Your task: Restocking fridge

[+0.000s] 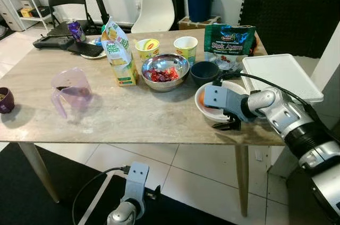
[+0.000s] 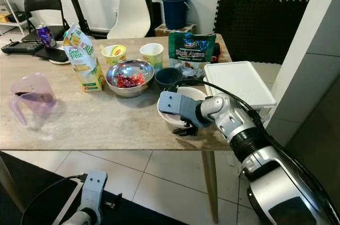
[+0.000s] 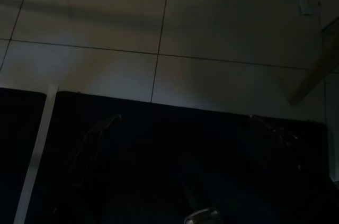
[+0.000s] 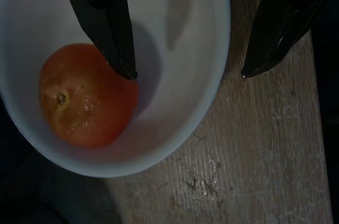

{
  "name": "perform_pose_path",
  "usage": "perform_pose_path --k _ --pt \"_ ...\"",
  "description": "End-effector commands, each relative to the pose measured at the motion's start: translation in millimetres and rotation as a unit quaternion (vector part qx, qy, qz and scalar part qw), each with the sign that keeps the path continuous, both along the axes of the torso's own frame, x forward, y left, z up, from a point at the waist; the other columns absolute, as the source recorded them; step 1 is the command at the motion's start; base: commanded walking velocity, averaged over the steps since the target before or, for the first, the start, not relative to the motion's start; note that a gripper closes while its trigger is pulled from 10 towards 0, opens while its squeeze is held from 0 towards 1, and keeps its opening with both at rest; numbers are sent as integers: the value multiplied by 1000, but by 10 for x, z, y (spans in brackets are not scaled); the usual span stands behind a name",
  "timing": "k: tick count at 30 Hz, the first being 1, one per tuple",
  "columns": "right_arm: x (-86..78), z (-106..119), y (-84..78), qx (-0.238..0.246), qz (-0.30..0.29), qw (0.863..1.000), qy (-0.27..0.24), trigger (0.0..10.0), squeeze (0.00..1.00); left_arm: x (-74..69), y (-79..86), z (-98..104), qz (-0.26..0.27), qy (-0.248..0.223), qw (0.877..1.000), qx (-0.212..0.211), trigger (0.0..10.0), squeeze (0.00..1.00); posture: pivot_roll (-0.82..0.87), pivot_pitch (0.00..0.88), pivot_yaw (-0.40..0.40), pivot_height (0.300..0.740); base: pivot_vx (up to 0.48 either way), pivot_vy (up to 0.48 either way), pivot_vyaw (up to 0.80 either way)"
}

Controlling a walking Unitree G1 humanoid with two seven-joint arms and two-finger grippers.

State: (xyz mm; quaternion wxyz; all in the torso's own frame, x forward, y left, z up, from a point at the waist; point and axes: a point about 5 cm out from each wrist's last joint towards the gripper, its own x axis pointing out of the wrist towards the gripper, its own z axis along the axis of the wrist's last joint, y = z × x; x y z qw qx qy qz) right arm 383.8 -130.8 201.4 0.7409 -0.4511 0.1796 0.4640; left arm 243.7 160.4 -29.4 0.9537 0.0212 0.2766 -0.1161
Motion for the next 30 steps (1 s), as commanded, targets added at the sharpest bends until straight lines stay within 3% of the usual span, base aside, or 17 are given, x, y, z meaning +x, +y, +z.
perform_pose_path --k 1,12,13,14,15,16,17,18,30 --pt "13 2 42 -23 19 1000 7 10000 0 -93 42 -76 3 18 1000 7 10000 0 -94 111 59 740 0 0 0" --pt "36 -14 44 -63 41 997 31 10000 0 -112 35 -82 4 18 1000 5 10000 0 -91 106 44 740 0 0 0" --pt "37 -15 43 -63 41 997 33 7961 0 -113 33 -82 5 18 1000 4 10000 0 -90 106 42 740 0 0 0" --pt "37 -15 43 -63 41 997 33 7961 0 -113 33 -82 5 18 1000 4 10000 0 -90 106 42 740 0 0 0" --pt "39 -17 40 -63 41 997 36 2314 0 -115 30 -82 5 18 1000 4 10000 0 -89 106 40 740 0 0 0" --pt "42 -17 39 -63 42 996 37 784 0 -118 27 -83 6 17 1000 4 10000 0 -90 106 40 740 0 0 0" --pt "42 -17 39 -63 42 996 37 784 0 -118 27 -83 6 17 1000 4 10000 0 -90 106 40 740 0 0 0" --pt "44 -18 38 -64 42 996 38 0 0 -121 24 -84 6 18 1000 3 10000 0 -90 106 40 740 0 0 0" --pt "37 -51 -15 -65 46 996 50 0 0 -132 17 -90 2 19 1000 5 10000 0 -88 105 45 740 0 0 0"
